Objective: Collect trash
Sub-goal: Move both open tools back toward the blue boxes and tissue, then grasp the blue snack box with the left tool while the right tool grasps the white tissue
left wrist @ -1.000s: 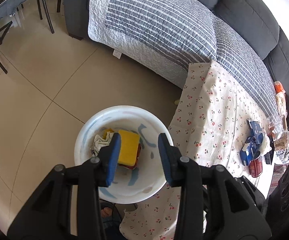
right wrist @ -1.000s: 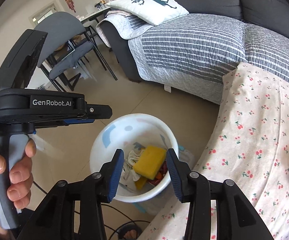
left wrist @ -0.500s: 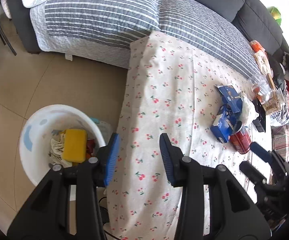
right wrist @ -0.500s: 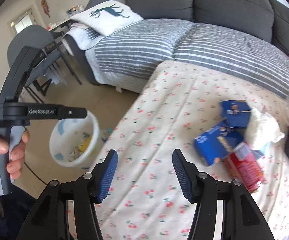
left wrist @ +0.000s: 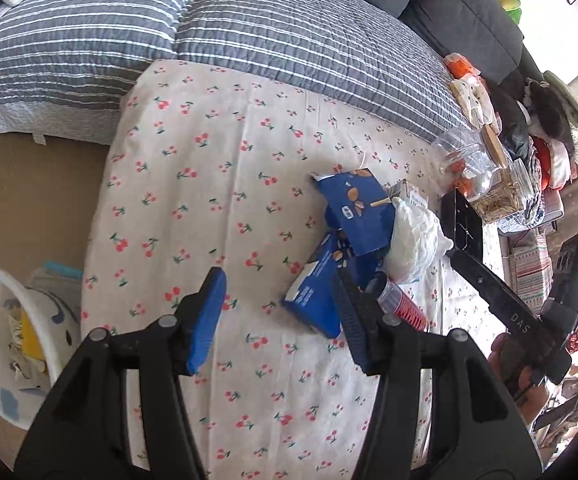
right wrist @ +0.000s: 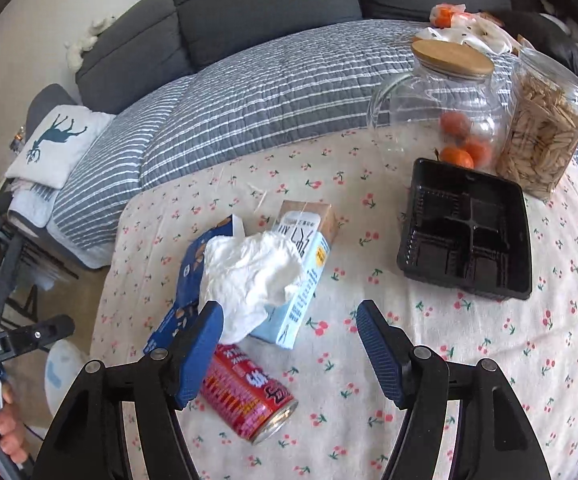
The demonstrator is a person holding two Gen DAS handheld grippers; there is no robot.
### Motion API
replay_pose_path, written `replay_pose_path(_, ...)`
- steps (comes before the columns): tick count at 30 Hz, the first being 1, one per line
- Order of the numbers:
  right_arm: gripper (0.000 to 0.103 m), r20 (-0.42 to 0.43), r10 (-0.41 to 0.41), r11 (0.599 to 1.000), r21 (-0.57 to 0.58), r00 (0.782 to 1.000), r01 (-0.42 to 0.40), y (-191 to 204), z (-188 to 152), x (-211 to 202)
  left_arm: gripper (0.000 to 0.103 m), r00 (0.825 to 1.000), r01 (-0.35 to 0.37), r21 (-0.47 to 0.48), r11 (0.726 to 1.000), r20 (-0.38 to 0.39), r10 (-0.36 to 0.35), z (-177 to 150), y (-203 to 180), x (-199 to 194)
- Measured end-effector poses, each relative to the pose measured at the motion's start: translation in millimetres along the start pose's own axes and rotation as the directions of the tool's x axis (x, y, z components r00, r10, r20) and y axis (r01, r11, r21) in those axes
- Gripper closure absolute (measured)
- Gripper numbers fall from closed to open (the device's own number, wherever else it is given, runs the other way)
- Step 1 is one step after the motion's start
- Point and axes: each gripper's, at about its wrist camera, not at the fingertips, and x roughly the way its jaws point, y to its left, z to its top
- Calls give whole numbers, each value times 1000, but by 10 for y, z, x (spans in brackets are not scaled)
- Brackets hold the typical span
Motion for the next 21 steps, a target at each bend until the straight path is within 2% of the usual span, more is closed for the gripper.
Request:
replay_pose_path(4, 32, 23, 21, 999, -50, 1000, -19, 138, 81, 113, 46, 1000, -14, -21, 1000, -27, 14, 113, -55, 249)
replay_pose_path(7, 32, 1, -16, 995, -98, 1000, 16, 218, 60, 272, 46, 999, 2, -75, 997, -50, -6, 155, -27, 385)
replay_pose_path(10, 35, -11, -33, 991, -127, 999, 31, 260, 29, 375, 46, 999, -1, -73, 997, -42, -2, 219, -67, 473)
replay_pose_path(11, 40, -15, -29, 990, -137, 999, 27, 269, 15, 395, 46, 999, -6, -71, 997, -41, 3, 235, -83, 506)
replay_pose_path(13, 91, -17, -30, 984, -173, 999, 27, 300, -5, 401, 46, 999, -5, -74, 997, -52, 1, 257, -105, 595)
replay_pose_path(14, 93, -22, -40, 983, -183, 999, 35, 309, -10, 397, 46, 998, -4, -78, 997, -63, -1, 255, -117, 645)
replay_pose_path(16, 95, -19, -10, 984, -177, 1000, 7, 299, -1, 334, 46, 996, 1, -83, 997, -88, -9, 267, -144, 742)
replay_pose_path(21, 95, 14, 13, 985, -171, 1000, -10, 285, 55, 123, 46, 993, 46, -100, 994, -100, -56, 313, -256, 859)
